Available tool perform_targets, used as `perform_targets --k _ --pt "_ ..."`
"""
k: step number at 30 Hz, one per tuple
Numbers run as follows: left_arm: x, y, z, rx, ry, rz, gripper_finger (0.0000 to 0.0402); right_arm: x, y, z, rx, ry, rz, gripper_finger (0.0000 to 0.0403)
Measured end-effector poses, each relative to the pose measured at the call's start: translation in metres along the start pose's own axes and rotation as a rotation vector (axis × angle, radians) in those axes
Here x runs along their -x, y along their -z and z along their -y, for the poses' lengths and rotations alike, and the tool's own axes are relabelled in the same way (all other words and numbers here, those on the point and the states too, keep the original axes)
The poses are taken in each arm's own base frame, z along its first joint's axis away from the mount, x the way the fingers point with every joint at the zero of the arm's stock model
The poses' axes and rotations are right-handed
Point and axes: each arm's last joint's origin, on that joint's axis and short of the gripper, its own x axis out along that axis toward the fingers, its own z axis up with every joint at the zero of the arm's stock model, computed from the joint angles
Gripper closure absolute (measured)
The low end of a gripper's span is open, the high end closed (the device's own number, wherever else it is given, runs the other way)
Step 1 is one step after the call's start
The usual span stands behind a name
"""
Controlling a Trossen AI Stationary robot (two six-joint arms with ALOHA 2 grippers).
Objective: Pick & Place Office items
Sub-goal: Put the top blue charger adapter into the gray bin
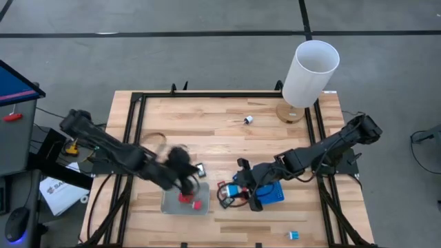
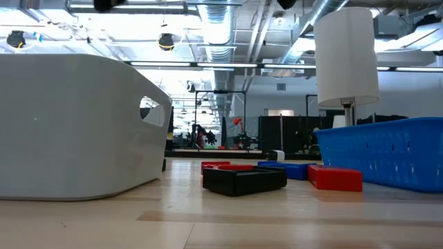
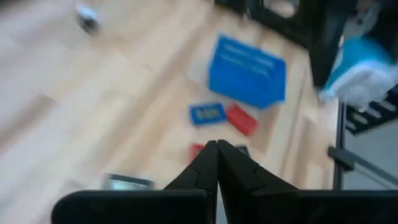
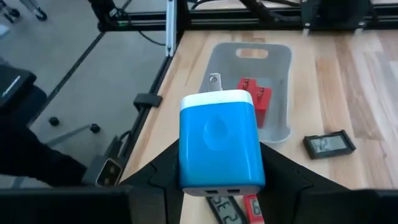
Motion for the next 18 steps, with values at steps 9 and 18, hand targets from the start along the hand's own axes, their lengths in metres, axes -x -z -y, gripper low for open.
perform_targets --k 9,18 --pt "0.095 0.006 -0.03 -0.088 0.175 -0.043 0.0401 -0.011 -0.002 0.011 -0.077 -0.08 0.007 0.026" --pt "0.088 0.04 -0.04 -0.177 0.017 -0.013 0.0401 -0.056 -0.02 0.029 -0.14 -0.116 0.023 0.026"
